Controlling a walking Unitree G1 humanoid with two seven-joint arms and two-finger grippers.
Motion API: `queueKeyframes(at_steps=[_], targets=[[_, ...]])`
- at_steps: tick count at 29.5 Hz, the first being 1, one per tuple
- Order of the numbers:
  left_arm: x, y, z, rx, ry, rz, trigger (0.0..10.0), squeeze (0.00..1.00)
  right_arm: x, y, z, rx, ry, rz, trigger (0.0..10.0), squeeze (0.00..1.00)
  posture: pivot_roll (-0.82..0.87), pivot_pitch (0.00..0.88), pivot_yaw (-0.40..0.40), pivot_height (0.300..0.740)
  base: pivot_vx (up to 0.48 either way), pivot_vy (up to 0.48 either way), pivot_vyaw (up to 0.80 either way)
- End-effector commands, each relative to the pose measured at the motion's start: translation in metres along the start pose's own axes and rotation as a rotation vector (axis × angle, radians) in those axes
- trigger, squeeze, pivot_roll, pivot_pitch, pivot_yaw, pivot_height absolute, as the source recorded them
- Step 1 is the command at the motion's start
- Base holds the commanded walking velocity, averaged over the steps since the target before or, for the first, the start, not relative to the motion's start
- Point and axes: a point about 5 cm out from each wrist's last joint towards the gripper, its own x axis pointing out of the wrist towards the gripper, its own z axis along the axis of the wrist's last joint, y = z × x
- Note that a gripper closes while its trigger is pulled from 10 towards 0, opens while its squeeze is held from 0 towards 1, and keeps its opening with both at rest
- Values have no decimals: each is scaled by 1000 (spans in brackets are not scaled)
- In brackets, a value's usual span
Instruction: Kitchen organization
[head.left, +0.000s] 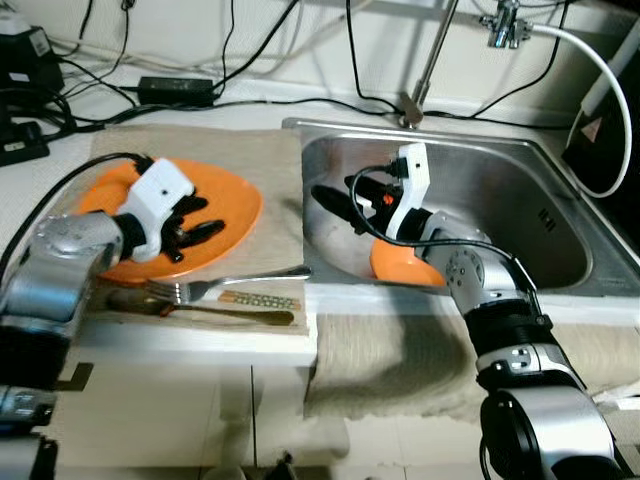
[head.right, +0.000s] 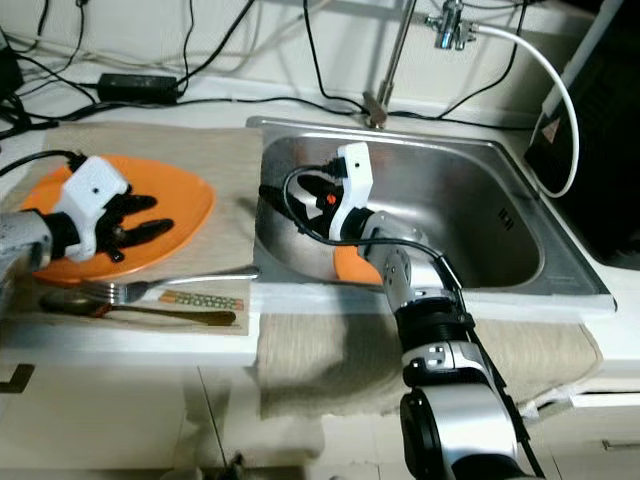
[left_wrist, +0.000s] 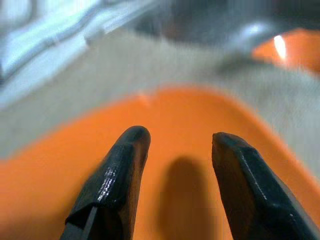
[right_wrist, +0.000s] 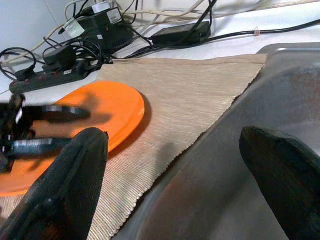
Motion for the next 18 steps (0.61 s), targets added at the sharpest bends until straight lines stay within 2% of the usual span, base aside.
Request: queueKeyframes(at_steps=[1,8,11,13,17,18], targets=[[6,3,10,26,-41,29,10000,0,-2,-1,3,-9,-11,-10,10000,0,-19,0,-95,740,0,0,0],[20,4,28,24,-115,65,10000,0,-1,-1,4,-9,-16,-18,10000,0,-18,0,-96,740,0,0,0],[17,12,30,50,-102,121,10000,0,-1,-1,5,-9,-20,-24,10000,0,-21,0,-91,740,0,0,0],[5,25,25,74,-60,187,10000,0,-3,-3,5,-9,-22,-31,10000,0,-23,0,-87,740,0,0,0],[-26,41,1,100,55,229,10000,0,-6,-5,3,-8,-20,-42,10000,0,-22,0,-85,740,0,0,0],[-34,44,-5,85,72,228,10000,0,-7,-5,2,-7,-19,-43,10000,0,-21,0,-87,740,0,0,0]])
